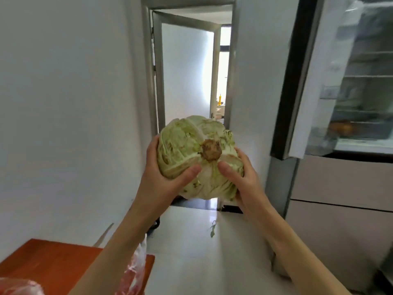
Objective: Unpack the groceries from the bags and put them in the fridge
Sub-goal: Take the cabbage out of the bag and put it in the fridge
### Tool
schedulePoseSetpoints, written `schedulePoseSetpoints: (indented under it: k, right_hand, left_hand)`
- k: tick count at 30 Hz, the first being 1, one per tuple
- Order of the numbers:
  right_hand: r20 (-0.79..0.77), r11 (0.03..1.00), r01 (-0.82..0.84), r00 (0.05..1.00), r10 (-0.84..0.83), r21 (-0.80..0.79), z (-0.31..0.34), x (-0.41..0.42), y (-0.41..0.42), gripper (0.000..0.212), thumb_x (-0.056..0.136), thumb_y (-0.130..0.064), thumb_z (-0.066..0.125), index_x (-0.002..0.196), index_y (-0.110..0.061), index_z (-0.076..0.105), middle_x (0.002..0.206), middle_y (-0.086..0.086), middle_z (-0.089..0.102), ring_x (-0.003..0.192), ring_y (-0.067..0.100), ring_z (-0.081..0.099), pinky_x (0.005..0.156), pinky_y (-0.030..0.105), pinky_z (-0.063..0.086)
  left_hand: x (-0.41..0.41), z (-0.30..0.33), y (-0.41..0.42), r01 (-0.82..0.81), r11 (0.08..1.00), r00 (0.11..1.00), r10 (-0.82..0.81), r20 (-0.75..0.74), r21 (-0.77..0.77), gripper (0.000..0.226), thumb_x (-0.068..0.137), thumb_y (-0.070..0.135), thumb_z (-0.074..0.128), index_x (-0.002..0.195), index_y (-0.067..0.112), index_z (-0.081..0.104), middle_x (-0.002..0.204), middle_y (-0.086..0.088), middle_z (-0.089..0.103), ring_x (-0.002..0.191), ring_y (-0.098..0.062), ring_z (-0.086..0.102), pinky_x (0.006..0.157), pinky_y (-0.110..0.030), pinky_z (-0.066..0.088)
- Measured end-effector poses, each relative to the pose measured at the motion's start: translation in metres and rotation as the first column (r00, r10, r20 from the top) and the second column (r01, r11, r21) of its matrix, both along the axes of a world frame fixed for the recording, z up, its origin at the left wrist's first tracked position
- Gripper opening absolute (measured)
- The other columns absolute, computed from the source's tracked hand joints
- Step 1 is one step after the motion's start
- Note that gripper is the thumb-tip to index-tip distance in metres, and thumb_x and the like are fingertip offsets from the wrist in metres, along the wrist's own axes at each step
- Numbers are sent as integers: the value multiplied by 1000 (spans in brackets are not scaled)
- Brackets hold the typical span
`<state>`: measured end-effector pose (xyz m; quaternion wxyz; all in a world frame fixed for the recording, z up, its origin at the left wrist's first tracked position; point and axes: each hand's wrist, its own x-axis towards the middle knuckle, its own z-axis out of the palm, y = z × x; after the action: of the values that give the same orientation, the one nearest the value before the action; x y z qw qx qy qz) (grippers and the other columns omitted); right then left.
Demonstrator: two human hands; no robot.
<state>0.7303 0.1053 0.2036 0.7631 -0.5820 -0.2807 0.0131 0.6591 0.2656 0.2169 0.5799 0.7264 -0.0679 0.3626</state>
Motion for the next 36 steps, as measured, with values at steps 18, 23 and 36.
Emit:
schedulePoseSetpoints:
  k: [18, 23, 36]
  right_hand:
    - [185, 897, 442, 883, -432, -15, 46, 109, -405, 68, 60, -40, 76, 122, -37, 47, 109, -9, 67, 103, 13, 65, 78, 29, 56]
    - [213, 869, 495, 850, -482, -8, 38, 169, -471, 78, 64, -38, 74, 134, -22, 43, 120, 5, 63, 109, 21, 63, 86, 40, 54]
    - [209, 818, 572, 808, -550, -57, 66, 408, -598, 83, 59, -39, 77, 133, -21, 45, 118, 4, 64, 104, 20, 65, 84, 38, 55]
  left_hand:
    - [187, 34, -391, 456, 890, 869, -450, 206, 17, 86, 58, 30, 80, 131, 27, 34, 117, 21, 48, 105, 12, 51, 73, -8, 48]
    - [257, 23, -457, 499, 866, 849, -486, 206, -14, 93, 55, 45, 76, 136, 32, 32, 124, 20, 48, 114, 3, 51, 84, -20, 52]
    - [512, 37, -589, 625, 777, 771, -600, 212, -77, 94, 58, 40, 78, 138, 30, 29, 125, 17, 49, 110, 3, 54, 85, -21, 52]
